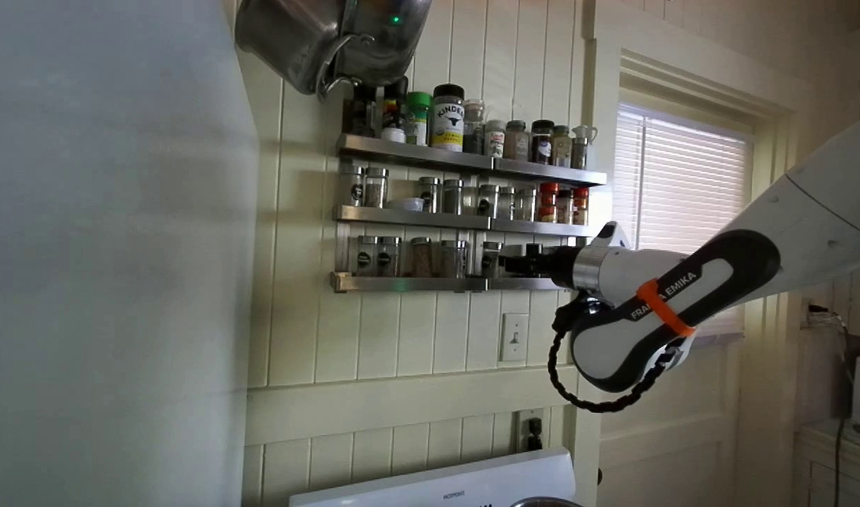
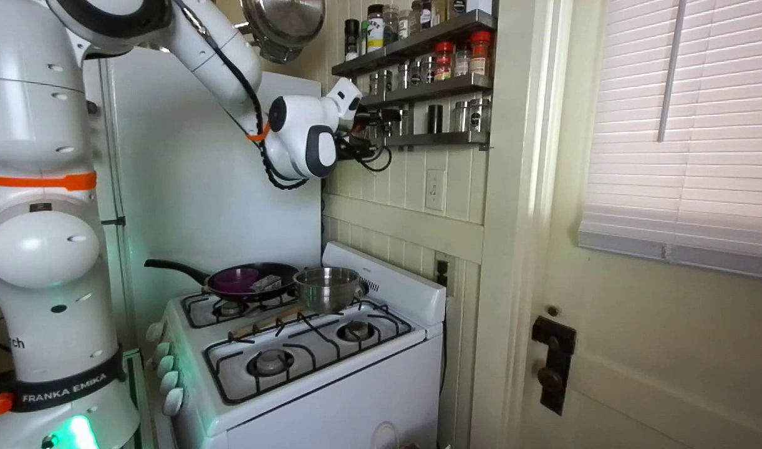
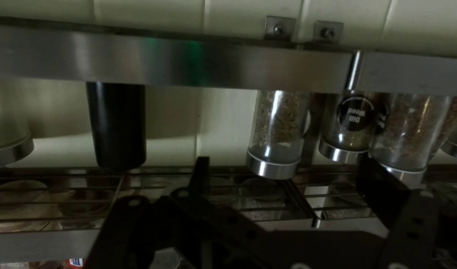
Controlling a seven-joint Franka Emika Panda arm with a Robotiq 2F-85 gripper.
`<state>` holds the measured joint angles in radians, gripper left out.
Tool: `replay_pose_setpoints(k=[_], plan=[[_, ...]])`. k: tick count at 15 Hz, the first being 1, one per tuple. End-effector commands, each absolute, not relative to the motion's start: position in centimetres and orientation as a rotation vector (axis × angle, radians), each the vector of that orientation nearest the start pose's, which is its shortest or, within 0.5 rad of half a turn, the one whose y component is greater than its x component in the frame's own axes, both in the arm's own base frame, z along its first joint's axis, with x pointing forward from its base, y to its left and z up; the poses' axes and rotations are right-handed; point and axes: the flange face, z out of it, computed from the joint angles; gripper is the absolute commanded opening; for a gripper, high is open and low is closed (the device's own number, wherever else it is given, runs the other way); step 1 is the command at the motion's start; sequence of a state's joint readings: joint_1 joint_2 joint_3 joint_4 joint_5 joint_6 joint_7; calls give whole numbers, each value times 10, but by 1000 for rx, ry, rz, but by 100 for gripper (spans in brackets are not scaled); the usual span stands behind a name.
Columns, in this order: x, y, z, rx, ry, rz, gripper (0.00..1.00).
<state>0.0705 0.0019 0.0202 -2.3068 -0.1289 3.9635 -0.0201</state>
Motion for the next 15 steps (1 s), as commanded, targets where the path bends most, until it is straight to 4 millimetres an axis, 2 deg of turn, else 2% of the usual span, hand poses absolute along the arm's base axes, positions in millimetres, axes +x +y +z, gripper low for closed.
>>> replay_pose_setpoints(k=[1, 2, 8, 15], plan=[[531, 69, 541, -2066, -305, -2253, 100], [525, 67, 544, -2077, -314, -2265, 100], [530, 71, 538, -2063, -354, -2250, 100], [537, 61, 548, -2029, -329, -2239, 100]])
